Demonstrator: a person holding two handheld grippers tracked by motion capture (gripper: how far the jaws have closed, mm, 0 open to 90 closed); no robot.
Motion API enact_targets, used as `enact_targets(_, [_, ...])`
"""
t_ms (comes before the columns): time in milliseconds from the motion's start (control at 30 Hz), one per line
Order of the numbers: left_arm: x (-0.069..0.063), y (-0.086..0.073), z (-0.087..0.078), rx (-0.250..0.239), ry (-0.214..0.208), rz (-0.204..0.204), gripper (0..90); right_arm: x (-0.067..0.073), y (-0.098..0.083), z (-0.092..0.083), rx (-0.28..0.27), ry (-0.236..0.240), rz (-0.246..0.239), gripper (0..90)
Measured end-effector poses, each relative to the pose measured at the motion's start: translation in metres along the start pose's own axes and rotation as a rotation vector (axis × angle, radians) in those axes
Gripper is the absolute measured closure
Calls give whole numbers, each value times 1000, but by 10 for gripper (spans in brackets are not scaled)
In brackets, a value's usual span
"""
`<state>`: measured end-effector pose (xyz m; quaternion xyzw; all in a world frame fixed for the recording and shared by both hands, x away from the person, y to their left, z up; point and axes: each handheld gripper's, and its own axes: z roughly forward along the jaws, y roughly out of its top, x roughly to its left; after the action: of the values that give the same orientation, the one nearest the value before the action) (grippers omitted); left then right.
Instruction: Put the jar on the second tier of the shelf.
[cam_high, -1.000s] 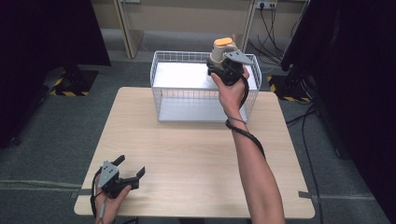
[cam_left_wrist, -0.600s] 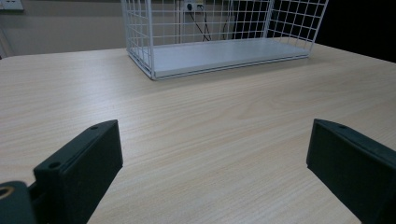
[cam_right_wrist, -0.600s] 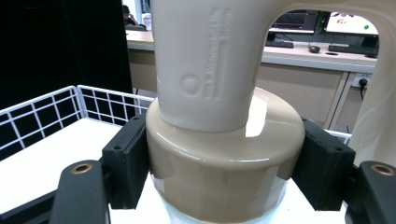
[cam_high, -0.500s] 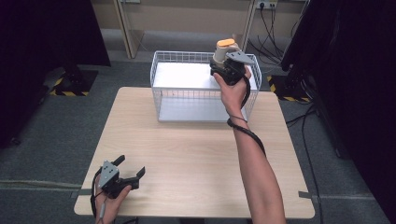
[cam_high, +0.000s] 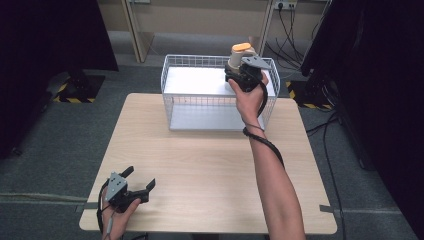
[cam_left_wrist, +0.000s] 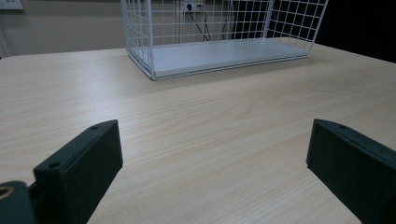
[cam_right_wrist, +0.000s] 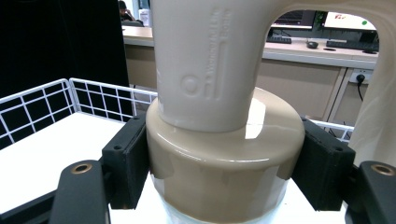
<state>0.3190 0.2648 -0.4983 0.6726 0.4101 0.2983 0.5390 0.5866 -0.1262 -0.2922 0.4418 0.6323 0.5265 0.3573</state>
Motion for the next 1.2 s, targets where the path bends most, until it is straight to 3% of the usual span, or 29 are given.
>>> enact_targets(800, [0, 0, 0, 2, 0, 5, 30, -1, -4, 2, -17, 10, 16, 279])
enact_targets(1200, [-1, 0, 0, 4, 2, 7, 30, 0, -5, -6, -15, 34, 41, 125])
